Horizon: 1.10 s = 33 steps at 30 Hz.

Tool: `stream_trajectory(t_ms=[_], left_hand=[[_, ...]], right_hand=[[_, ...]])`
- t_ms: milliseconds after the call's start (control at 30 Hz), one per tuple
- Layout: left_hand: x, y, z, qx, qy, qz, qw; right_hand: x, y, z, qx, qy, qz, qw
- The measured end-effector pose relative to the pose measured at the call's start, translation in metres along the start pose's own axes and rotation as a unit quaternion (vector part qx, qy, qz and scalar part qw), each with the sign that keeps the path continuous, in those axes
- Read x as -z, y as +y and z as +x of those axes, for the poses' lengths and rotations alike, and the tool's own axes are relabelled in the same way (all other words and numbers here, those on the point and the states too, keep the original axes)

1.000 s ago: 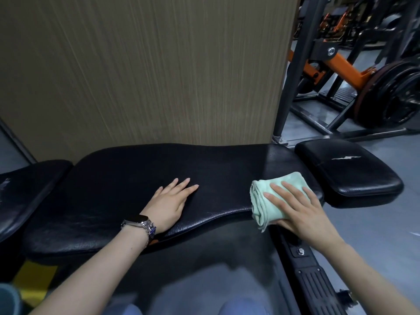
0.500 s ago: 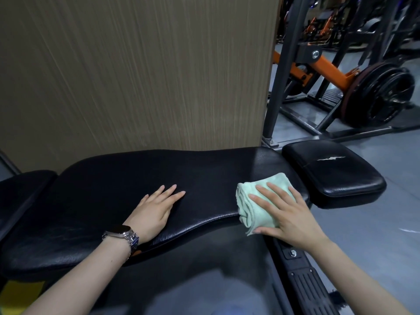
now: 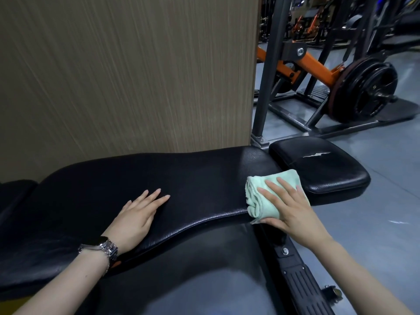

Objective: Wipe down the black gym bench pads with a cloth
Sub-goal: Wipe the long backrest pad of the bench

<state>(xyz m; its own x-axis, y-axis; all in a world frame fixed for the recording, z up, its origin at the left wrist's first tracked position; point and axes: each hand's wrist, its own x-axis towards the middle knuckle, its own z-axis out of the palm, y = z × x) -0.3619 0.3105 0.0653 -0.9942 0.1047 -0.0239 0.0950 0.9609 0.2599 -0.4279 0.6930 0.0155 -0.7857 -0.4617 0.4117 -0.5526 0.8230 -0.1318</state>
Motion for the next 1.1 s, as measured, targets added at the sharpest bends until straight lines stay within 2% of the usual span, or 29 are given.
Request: stream_trajectory(t_ms=[467, 767, 1100], left_hand=[[0.001, -0.002, 0.006, -0.03, -0.002, -0.011, 0.999], [-0.012, 0.047, 0.041, -0.113, -0.026, -0.034, 0.993], [-0.017, 0.073, 0.072, -0.13, -0.034, -0.015, 0.991]], right_hand=[[0.004, 0.008, 0.012, -0.012, -0.032, 0.056, 0.998], [0.011, 0.017, 0.024, -0.051, -0.058, 0.129, 0.989], [0.019, 0.023, 0.054, -0.084, -0.134, 0.14, 0.977]])
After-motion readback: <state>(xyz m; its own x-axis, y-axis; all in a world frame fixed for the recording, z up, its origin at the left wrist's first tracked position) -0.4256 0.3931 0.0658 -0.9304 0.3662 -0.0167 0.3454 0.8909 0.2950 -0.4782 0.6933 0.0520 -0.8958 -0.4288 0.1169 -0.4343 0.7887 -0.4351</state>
